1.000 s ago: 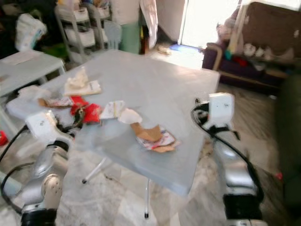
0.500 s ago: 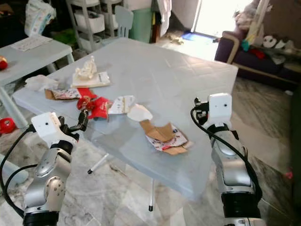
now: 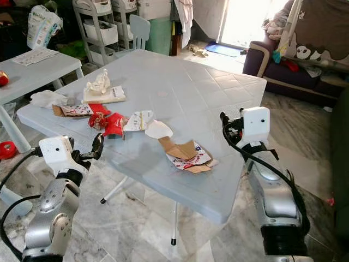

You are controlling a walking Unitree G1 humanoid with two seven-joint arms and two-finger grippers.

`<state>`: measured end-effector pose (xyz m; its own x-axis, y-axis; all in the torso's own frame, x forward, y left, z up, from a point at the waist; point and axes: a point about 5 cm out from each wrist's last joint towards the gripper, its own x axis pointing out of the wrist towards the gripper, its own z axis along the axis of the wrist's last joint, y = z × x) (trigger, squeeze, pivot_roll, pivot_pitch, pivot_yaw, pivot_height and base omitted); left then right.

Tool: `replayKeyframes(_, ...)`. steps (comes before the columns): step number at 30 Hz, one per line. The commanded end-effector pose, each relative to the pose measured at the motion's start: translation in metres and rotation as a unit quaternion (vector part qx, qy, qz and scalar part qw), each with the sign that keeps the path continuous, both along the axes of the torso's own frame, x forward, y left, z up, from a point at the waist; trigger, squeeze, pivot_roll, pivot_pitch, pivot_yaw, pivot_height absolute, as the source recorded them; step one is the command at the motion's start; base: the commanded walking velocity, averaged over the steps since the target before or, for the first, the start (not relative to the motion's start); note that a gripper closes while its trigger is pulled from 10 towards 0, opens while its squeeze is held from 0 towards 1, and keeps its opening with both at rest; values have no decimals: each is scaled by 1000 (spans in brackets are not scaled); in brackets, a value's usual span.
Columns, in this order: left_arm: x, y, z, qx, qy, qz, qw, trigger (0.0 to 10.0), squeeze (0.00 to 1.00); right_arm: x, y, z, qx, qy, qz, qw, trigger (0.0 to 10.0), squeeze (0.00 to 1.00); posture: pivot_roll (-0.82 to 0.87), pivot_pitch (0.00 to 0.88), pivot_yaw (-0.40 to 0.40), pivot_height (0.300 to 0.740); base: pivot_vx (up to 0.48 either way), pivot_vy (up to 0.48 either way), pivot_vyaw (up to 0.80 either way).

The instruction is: Picking trash to rubbish bin

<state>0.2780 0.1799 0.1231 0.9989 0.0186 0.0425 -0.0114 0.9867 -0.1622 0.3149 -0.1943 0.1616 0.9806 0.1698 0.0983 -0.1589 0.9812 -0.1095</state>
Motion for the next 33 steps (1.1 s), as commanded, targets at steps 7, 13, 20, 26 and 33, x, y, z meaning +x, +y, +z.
replayKeyframes(7, -16, 0, 2, 33, -17, -21, 999, 10000, 1000, -16, 1, -1, -10, 26, 88, 996, 10000, 1000, -6, 0, -45, 740, 0, 0, 0)
replayKeyframes(13, -30, 7, -10, 51, 7, -28, 998, 10000, 1000, -26, 8, -7, -41, 59, 196, 978, 10000, 1000, 9, 4, -35, 740, 0, 0, 0)
replayKeyframes(20, -32, 9, -11, 75, 9, -44, 996, 10000, 1000, -23, 19, -16, -80, 85, 265, 957, 10000, 1000, 38, 8, -36, 740, 0, 0, 0)
replayKeyframes(26, -40, 14, -10, 61, 16, -48, 997, 10000, 1000, -28, 21, -32, -146, 115, 303, 935, 10000, 1000, 82, 14, -27, 740, 0, 0, 0)
replayKeyframes(33, -43, 2, -13, 52, 33, -122, 991, 10000, 1000, -32, 19, -38, -208, 124, 322, 915, 10000, 1000, 78, 16, -9, 740, 0, 0, 0)
